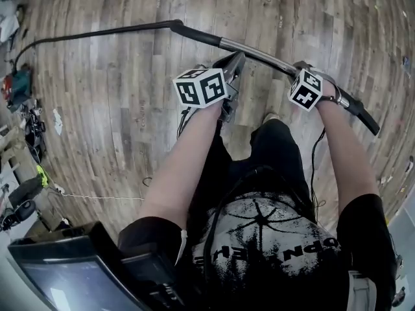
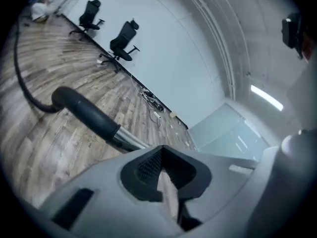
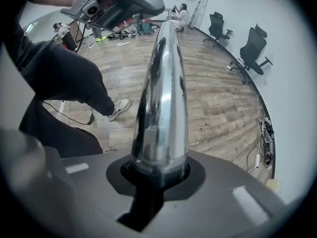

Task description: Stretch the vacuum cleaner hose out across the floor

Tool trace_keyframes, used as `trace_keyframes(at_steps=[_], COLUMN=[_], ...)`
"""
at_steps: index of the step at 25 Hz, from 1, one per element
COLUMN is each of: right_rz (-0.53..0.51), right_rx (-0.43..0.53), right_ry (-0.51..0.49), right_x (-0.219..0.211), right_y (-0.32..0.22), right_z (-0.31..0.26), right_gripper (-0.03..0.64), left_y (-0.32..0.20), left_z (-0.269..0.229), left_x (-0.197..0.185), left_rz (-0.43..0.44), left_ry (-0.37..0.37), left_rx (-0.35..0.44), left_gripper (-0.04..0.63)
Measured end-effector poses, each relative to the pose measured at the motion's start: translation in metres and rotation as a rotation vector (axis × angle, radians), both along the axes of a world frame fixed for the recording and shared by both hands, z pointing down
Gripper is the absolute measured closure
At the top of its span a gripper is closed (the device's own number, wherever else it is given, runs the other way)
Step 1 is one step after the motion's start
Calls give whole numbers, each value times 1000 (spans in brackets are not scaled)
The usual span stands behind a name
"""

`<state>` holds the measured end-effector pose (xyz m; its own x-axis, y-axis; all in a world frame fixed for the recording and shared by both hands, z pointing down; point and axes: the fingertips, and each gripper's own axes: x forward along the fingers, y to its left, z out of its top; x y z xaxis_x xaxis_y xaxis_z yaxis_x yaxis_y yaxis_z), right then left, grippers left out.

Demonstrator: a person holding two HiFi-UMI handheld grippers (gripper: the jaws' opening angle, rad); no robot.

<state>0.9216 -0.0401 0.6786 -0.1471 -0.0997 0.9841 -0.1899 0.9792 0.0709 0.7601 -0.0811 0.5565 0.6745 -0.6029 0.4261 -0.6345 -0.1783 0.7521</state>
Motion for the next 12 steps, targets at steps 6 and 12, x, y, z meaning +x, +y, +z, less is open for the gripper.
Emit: trace_keyframes(at_steps=[6,12], right_rz=[4,40], right_rx=[9,60], right_ry=[-21,-64], right_x=[34,68], right_y=[-12,-35], right_z=[97,208], right_gripper=[546,549], left_y=[-4,-5], left_z=[81,185], left_x=[30,23], left_rz=[261,304], left_ry=[-271,-354], left_rx=[146,207], left_gripper=[594,595])
